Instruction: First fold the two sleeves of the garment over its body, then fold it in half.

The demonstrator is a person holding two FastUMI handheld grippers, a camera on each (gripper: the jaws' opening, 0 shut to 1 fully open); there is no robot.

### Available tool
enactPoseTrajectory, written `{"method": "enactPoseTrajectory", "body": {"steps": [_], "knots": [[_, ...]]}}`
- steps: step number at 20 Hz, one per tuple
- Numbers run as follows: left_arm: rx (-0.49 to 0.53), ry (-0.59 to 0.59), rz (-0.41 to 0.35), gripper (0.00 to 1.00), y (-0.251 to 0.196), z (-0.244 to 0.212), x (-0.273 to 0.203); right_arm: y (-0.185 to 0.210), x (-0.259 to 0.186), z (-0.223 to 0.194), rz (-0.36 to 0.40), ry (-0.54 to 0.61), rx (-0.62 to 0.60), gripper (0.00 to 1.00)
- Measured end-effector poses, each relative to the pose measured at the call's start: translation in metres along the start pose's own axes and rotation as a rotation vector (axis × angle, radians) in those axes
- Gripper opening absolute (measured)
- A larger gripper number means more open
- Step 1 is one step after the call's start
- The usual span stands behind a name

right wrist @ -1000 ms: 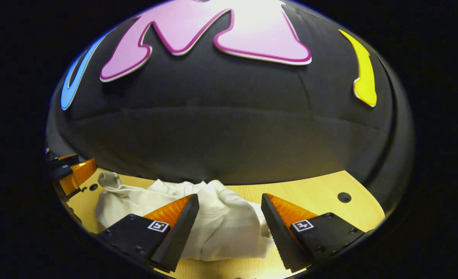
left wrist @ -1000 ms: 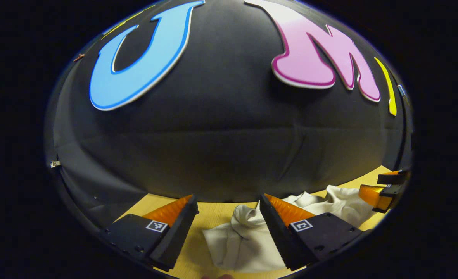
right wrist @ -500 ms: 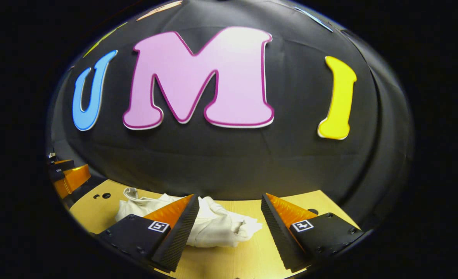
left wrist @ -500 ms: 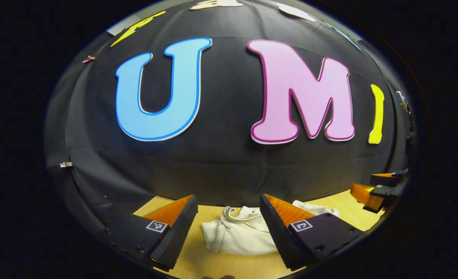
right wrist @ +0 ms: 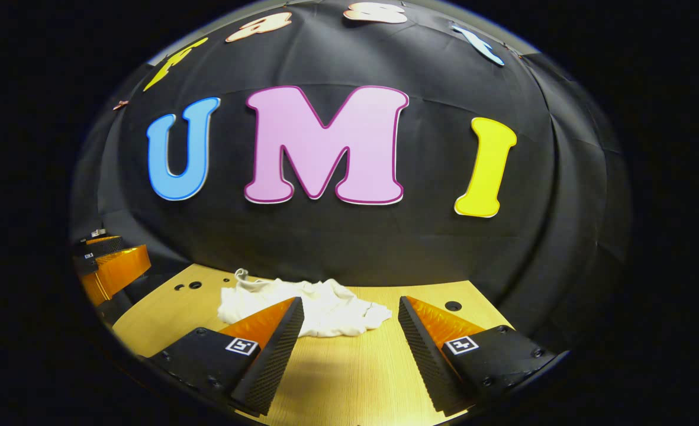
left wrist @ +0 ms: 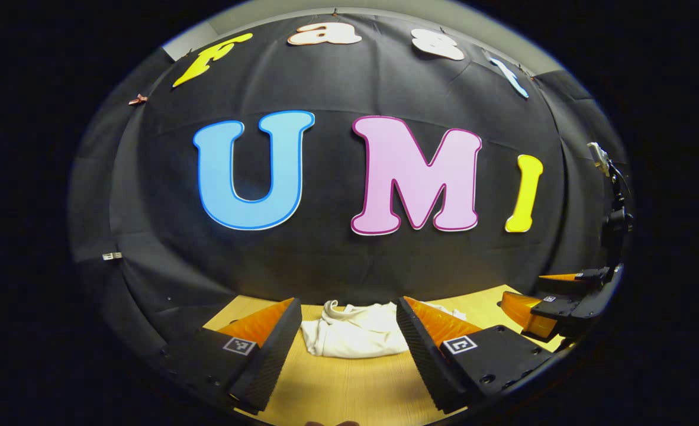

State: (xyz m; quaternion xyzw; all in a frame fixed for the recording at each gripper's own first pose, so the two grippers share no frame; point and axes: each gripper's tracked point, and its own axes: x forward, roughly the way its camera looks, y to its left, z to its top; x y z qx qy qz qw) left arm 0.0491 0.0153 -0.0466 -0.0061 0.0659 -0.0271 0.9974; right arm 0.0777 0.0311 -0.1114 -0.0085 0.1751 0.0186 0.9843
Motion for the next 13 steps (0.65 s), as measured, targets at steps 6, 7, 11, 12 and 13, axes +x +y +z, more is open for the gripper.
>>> {"method": "enactPoseTrajectory", "body": {"steps": [6,7,11,12,13], "knots": [[0.023,-0.030,0.022,0.99,0.025,0.013,-0.097,0.026,-0.084,0.013,0.061,-0.029,-0.024,0.98],[0.031,-0.042,0.033,0.99,0.031,0.016,-0.110,0.027,-0.094,0.018,0.059,-0.043,-0.037,0.98],[0.090,-0.065,0.029,0.99,0.039,0.016,-0.150,0.033,-0.129,0.036,0.060,-0.085,-0.055,0.98],[0.103,-0.058,0.021,0.99,0.039,0.011,-0.159,0.034,-0.138,0.037,0.061,-0.092,-0.061,0.98],[0.106,-0.047,0.012,0.99,0.038,0.005,-0.167,0.034,-0.147,0.039,0.065,-0.097,-0.064,0.98]]}}
